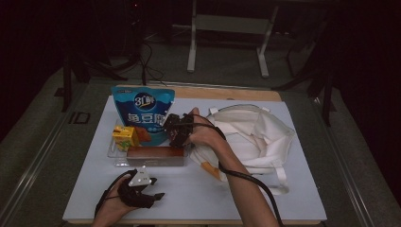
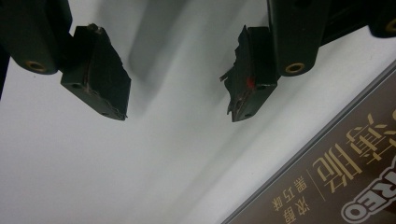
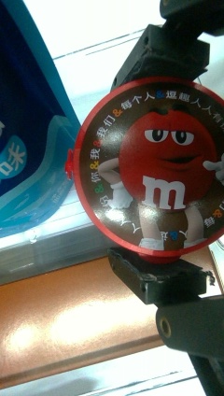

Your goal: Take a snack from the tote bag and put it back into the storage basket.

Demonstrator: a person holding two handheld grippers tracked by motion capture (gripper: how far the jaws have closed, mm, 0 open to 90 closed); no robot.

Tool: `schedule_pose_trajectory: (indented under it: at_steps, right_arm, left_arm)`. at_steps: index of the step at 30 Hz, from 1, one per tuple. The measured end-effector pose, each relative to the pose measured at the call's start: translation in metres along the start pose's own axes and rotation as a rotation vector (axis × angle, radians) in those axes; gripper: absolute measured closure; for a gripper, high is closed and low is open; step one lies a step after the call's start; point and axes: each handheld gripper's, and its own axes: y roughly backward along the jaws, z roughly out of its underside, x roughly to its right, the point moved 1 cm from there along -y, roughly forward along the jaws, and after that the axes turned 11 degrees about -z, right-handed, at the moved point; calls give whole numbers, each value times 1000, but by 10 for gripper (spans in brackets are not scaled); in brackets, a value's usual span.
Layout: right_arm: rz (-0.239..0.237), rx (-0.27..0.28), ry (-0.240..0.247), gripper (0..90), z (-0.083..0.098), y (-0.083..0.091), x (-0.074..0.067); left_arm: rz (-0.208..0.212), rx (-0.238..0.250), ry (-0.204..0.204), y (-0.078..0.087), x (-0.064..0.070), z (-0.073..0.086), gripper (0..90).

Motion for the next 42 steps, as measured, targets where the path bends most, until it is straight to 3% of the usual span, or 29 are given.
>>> schedule_pose_trajectory:
  at_steps: [15, 25, 42]
  right_arm:
    - [-5, -18, -18, 223, -1, 0, 0]
    - [20, -38, -2, 212, 0, 3, 0]
    - [44, -18, 22, 217, 1, 20, -3]
  left_arm:
    - [2, -1, -2, 0, 0, 0, 385]
    - [4, -3, -6, -1, 1, 0, 385]
    - [5, -4, -5, -1, 1, -1, 385]
